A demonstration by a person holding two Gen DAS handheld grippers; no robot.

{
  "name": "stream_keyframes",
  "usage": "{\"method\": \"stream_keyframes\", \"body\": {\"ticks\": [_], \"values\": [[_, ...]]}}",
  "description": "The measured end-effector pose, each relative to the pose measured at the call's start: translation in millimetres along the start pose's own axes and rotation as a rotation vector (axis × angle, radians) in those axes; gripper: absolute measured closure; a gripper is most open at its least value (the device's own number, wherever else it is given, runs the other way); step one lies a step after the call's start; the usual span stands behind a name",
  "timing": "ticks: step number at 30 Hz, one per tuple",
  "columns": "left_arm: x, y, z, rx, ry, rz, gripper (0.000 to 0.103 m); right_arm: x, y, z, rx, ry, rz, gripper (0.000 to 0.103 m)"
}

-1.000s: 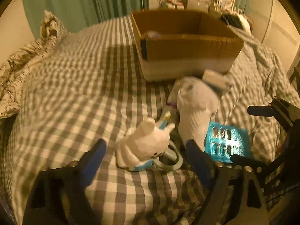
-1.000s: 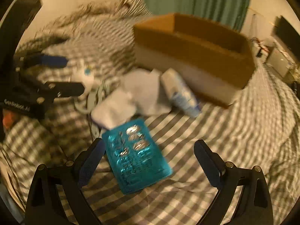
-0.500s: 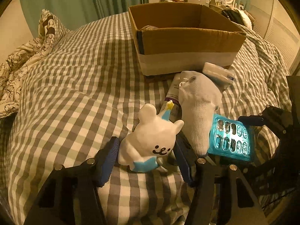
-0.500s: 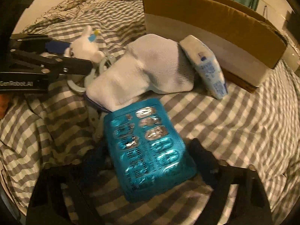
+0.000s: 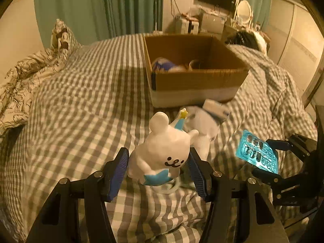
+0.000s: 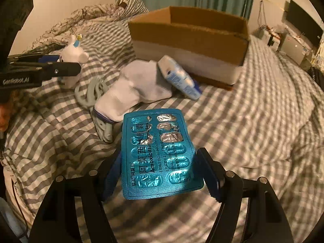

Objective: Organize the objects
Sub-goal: 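Carry the blister pack and bear figurine into the box and release both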

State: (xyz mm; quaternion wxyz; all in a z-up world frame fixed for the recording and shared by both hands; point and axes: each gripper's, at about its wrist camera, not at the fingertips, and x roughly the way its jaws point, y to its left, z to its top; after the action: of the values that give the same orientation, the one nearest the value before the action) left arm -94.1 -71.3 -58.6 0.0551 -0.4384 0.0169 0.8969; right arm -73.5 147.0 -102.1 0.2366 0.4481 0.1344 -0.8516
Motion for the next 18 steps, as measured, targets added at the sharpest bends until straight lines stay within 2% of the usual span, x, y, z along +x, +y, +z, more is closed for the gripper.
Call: {"method": "stream_keyframes", "body": {"ticks": [10,18], "values": [[-51.0,-11.2,24.6,-0.007,-0.124,-0.065,0.043,-59.8,-4.5,24.8,0.001,-0.123,-0.083,0.032],[-69.8,-25.1,63.5,0.019,-0.203,-0.089,0.043,-99.2,-25.1,77.9,-0.007,-0.254,-0.134,0.032]]}}
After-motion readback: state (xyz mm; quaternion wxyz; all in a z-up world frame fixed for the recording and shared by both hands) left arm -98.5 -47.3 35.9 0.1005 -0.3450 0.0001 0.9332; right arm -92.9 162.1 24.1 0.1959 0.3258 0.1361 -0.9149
